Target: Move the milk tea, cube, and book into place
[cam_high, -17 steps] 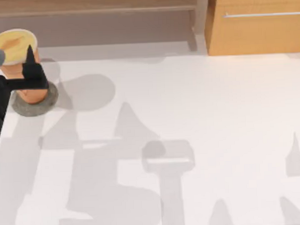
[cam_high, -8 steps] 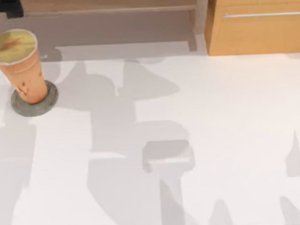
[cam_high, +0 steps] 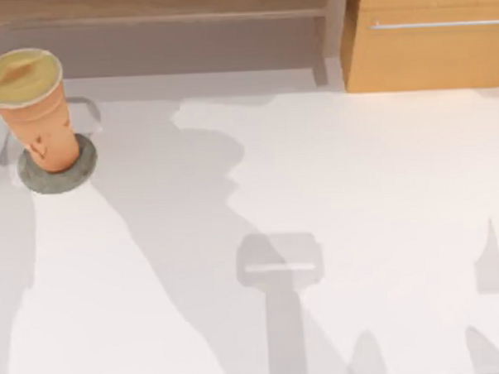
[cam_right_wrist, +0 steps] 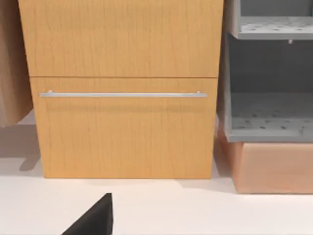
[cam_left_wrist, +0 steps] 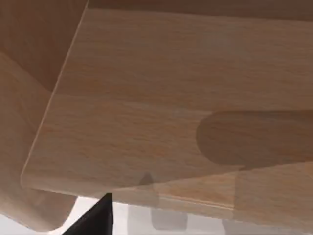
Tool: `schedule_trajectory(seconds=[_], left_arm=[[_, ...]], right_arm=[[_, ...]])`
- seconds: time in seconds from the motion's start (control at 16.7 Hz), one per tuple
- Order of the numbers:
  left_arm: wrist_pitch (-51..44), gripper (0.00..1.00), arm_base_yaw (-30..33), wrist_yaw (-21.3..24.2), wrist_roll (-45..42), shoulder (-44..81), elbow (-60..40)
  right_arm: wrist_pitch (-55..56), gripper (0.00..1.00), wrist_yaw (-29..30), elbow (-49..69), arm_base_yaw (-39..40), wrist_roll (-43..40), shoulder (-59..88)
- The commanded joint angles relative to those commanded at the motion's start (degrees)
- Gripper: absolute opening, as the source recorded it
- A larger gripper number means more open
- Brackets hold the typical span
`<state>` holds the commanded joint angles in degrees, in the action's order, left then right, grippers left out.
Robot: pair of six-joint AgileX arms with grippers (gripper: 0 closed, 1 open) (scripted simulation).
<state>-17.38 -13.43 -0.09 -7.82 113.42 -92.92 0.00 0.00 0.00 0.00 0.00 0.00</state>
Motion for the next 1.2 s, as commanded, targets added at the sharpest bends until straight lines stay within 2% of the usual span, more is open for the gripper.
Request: schedule_trajectory(seconds=[0.3, 0.54, 0.78, 1.2], left_arm=[[-32.1, 1.00, -7.0, 0.0, -3.6, 5.3, -10.8], [-48.4, 1.00, -11.3, 0.1, -6.0, 9.1, -13.8], [-55.2, 1.00, -13.4, 0.2, -7.2, 10.7, -14.0], [-54.3, 1.00, -13.3, 0.2, -7.1, 10.8, -13.0]], right_arm=[[0.0, 1.00, 0.0, 0.0, 0.0, 0.0, 0.0], [0.0, 1.00, 0.0, 0.0, 0.0, 0.0, 0.0], [0.0, 1.00, 0.0, 0.0, 0.0, 0.0, 0.0], [0.0, 1.00, 0.0, 0.0, 0.0, 0.0, 0.0]])
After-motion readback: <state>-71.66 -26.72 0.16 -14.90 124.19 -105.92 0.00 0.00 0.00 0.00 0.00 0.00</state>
